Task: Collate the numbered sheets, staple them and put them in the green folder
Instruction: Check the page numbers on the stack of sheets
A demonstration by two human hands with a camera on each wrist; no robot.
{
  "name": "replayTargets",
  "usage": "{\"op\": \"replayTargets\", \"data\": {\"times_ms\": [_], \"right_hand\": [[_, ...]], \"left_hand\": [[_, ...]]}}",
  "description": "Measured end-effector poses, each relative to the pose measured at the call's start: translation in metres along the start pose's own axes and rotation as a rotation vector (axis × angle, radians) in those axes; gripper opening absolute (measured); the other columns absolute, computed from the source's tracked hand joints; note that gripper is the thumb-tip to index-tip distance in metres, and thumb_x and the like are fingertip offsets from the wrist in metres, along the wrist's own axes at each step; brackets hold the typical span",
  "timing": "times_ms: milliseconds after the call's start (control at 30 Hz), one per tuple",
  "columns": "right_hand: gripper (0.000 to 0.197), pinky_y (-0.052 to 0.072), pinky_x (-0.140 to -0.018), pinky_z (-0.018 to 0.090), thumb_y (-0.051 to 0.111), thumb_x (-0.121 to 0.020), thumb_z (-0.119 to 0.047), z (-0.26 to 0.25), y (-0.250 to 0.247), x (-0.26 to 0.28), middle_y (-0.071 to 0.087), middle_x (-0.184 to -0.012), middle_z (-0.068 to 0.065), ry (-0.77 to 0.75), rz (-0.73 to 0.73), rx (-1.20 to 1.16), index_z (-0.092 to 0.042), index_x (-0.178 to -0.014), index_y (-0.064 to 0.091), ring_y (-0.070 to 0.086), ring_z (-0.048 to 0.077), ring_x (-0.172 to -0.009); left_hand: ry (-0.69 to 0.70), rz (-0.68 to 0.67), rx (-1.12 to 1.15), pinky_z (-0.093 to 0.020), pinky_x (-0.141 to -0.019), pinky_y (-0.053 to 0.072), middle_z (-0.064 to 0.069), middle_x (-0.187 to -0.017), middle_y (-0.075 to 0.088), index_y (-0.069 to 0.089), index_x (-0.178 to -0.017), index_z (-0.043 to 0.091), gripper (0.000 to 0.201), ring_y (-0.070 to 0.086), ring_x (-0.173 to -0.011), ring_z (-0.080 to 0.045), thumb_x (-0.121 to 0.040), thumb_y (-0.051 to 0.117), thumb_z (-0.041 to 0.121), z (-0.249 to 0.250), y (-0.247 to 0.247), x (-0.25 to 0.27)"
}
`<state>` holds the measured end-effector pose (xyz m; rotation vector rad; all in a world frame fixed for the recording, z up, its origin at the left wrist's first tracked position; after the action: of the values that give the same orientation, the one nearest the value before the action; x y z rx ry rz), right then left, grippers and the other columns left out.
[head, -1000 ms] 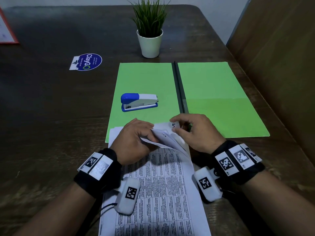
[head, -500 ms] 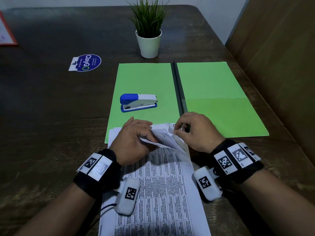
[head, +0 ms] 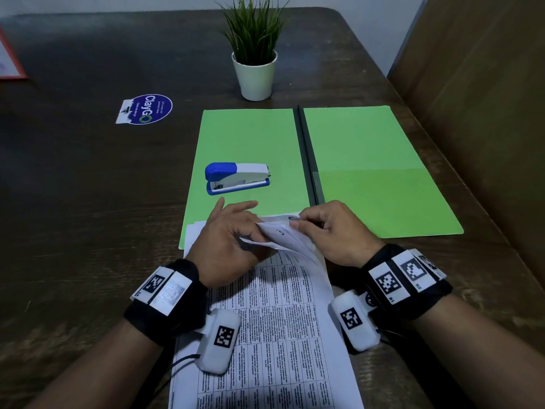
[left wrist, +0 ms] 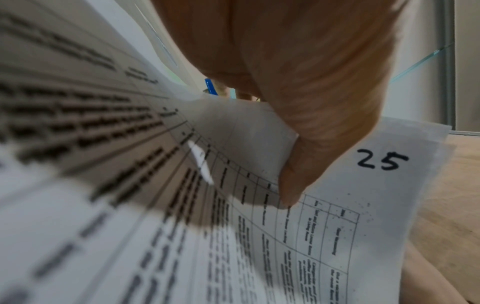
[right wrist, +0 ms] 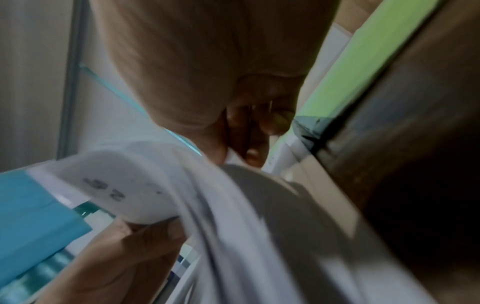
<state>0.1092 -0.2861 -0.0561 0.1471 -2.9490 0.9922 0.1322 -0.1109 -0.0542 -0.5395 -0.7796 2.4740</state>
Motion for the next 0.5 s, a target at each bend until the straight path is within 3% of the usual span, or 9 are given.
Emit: {"op": "replayTargets", "data": {"times_ms": [100,167,267,333,400,467,500], "right_hand": [[0.040,0.035,-0.052,0.026,0.061,-0.094,-0.018,-0.011,0.005,0.004,0.048,-0.050,-0.005,-0.096,-0.057,0.036,-0.019,-0.054,0.054,0.040,0.008,-0.051],[0.035,0.037,-0.052,0.026,0.064,-0.089,-0.012,-0.016,0.005,0.005,0.054,-0.052,-0.002,-0.120,-0.061,0.047,-0.018,-0.055,0.056,0.043,0.007,-0.050],[0.029,0.042,-0.054,0.026,0.068,-0.085,-0.019,-0.020,0.005,0.008,0.062,-0.055,-0.006,-0.114,-0.097,0.023,-0.023,-0.056,0.063,0.050,0.005,-0.051],[0.035,0.042,-0.054,0.025,0.066,-0.090,-0.028,-0.021,-0.002,0.007,0.060,-0.053,-0.004,-0.118,-0.034,-0.063,-0.021,-0.056,0.062,0.049,0.007,-0.050],[0.027,0.050,-0.059,0.029,0.065,-0.093,-0.023,-0.012,-0.022,0.002,0.066,-0.058,-0.002,-0.073,0.174,-0.165,-0.017,-0.068,0.068,0.056,0.009,-0.052],[0.007,0.057,-0.073,0.039,0.066,-0.092,-0.020,0.002,-0.035,-0.001,0.071,-0.074,-0.005,-0.008,0.310,-0.089,-0.021,-0.090,0.073,0.065,0.010,-0.069],[0.015,0.055,-0.084,0.039,0.068,-0.091,-0.022,0.007,-0.034,-0.003,0.072,-0.088,-0.005,0.031,0.274,0.030,-0.023,-0.105,0.072,0.065,0.010,-0.085]], "left_hand": [[-0.008,-0.011,0.061,-0.044,-0.122,0.020,0.023,-0.108,0.069,0.076,-0.083,0.035,0.022,0.048,-0.129,0.006,-0.068,0.074,0.050,0.003,0.001,0.000],[-0.036,-0.008,0.109,-0.040,-0.110,0.040,0.019,-0.112,0.065,0.079,-0.075,0.029,0.011,0.058,-0.118,-0.001,-0.068,0.082,0.036,0.002,0.000,0.000],[-0.031,-0.027,0.114,-0.029,-0.092,0.050,0.018,-0.124,0.059,0.079,-0.070,0.025,0.007,0.062,-0.111,-0.004,-0.069,0.086,0.023,0.004,0.002,-0.001],[0.014,-0.040,0.097,-0.033,-0.082,0.054,0.016,-0.102,0.070,0.078,-0.068,0.025,0.007,0.067,-0.093,-0.007,-0.067,0.081,0.031,0.007,0.003,-0.001],[0.012,-0.036,0.112,-0.032,-0.073,0.053,0.014,-0.078,0.071,0.077,-0.067,0.025,0.015,0.066,-0.076,-0.008,-0.064,0.076,0.040,0.008,0.002,-0.001],[0.013,-0.021,0.119,-0.028,-0.070,0.051,0.013,-0.072,0.069,0.077,-0.070,0.026,0.019,0.064,-0.072,-0.009,-0.063,0.074,0.043,0.010,0.000,-0.002],[0.018,-0.017,0.120,-0.026,-0.070,0.050,0.013,-0.071,0.069,0.077,-0.070,0.026,0.019,0.064,-0.072,-0.008,-0.062,0.073,0.043,0.011,0.000,-0.002]]}}
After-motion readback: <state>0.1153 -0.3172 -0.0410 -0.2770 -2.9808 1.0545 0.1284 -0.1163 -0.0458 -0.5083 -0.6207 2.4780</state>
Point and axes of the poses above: each hand's wrist, its own x-axis away from the middle knuckle, its own y-axis out of the palm, z = x × y, the point moved 8 cm from there along -x, towards the middle knuckle
